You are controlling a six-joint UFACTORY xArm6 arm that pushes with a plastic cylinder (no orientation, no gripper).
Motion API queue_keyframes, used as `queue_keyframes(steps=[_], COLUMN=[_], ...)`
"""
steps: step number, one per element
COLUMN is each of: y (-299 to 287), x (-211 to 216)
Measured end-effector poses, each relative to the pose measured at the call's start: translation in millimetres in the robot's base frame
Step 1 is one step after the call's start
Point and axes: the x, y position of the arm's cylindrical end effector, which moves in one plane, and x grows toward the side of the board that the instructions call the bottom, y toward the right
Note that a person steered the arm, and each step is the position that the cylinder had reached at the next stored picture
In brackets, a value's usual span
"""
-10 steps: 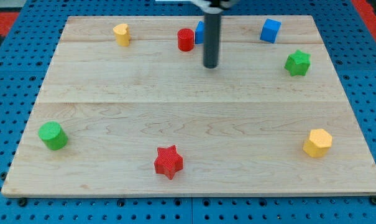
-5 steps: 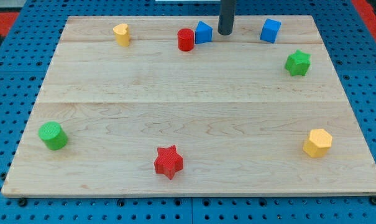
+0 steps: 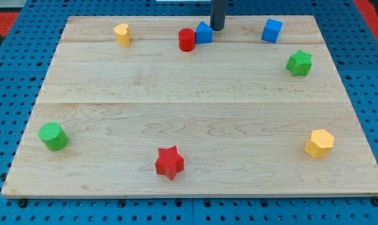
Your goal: Move the blue triangle right to the red circle
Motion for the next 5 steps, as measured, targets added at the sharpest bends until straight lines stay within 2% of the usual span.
queue_keyframes(steps=[1, 2, 5], y=[-18, -42, -37], x=[-18, -5, -3])
